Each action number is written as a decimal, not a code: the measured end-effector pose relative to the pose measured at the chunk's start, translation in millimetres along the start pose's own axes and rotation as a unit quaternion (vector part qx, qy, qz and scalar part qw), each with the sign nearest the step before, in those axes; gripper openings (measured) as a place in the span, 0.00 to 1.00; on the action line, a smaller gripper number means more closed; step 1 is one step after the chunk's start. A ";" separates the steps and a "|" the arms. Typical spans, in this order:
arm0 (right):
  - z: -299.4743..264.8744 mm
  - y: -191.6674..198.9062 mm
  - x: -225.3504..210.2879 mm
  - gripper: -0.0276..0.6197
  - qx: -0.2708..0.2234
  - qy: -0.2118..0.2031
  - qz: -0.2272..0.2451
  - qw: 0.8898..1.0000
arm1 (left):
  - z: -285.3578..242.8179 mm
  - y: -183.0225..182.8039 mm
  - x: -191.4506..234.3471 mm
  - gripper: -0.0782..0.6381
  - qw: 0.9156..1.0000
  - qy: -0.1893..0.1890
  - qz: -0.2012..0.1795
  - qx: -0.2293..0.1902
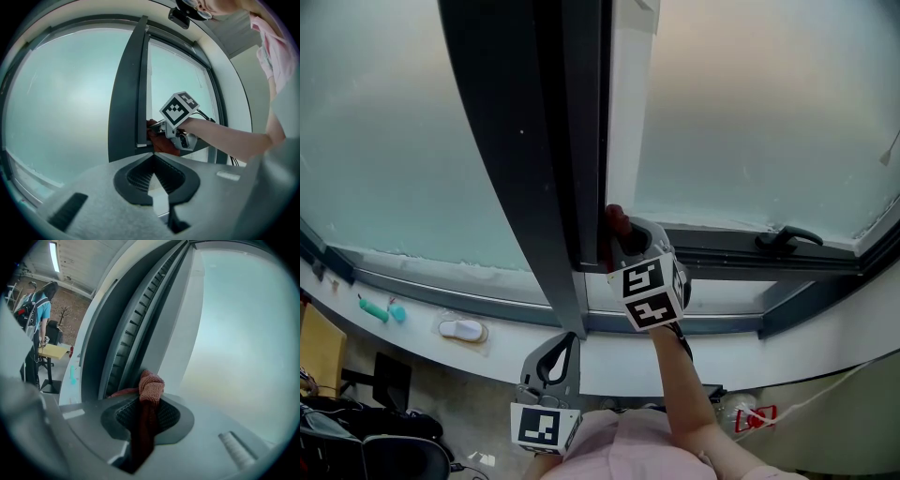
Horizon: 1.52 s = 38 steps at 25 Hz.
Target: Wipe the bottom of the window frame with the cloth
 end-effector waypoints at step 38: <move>15.0 15.1 -34.5 0.14 0.029 0.014 -0.040 0.999 | -19.4 -1.5 -8.9 0.10 1.000 0.028 -0.007 0.001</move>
Point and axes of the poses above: the fingertips, and each gripper's own axes: z backward along the fingers, x to its left, y out of its underside, the point moved 2 cm from there along z, backward along the fingers, and after that the axes turned 11 degrees about -z, right-handed, at the moved point
